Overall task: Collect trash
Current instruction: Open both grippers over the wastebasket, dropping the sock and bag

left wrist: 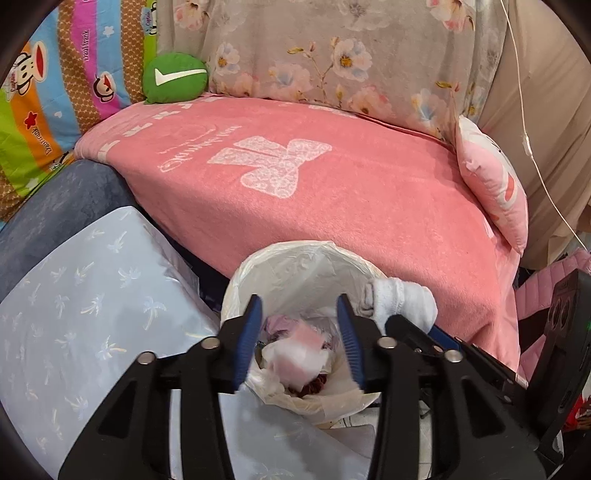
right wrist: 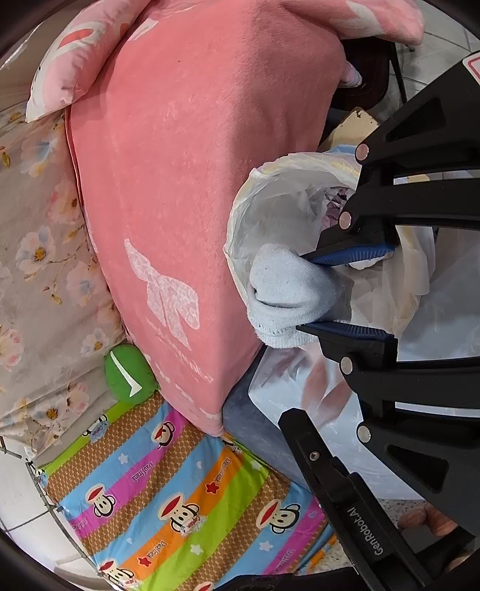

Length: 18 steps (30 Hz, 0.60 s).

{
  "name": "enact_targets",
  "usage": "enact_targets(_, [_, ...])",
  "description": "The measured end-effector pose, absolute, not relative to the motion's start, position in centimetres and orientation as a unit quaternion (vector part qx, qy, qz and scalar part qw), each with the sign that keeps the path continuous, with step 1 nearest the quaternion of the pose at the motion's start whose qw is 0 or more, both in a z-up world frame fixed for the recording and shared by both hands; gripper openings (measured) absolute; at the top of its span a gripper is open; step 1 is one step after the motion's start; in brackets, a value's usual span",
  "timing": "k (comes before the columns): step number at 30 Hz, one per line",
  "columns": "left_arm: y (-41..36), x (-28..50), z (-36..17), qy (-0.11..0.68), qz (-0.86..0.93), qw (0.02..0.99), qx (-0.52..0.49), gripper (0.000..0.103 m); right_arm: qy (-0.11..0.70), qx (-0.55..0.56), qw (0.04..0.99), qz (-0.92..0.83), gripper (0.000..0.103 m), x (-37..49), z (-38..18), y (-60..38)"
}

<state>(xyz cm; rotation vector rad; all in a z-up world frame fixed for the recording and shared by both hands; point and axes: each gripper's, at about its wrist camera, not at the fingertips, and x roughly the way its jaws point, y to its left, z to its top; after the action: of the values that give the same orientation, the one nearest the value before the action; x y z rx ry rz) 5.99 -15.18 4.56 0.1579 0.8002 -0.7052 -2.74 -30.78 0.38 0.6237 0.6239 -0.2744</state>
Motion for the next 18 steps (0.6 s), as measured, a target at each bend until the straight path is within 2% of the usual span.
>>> enact_targets(3, [-14.7,6.3,4.7,0.378,-0.323,0.865,0.066,0.065,0.302,0.3,0.895,-0.131,0.031,-2.6,0.3,-30.7])
enact_targets(8, [-13.9,6.6,4.6,0.375,-0.306,0.873,0.065,0.067,0.302,0.291,0.899,-0.129,0.034,-2.2,0.3,-30.1])
enact_targets(11, [-13.2,6.8,4.5,0.373,-0.294,0.878,0.065,0.074,0.302,0.287,0.9,-0.127,0.039,-1.8,0.2,-29.8])
enact_targets(13, [-12.7,6.8,4.3,0.369,-0.285,0.882,0.067,0.075,0.301,0.283,0.902,-0.127,0.047,-1.6,0.3,-29.5])
enact_targets(18, [-11.6,6.9,4.0,0.366,-0.267,0.889,0.07,0.077,0.309,0.275,0.903,-0.119,0.048,-1.1,0.5,-28.9])
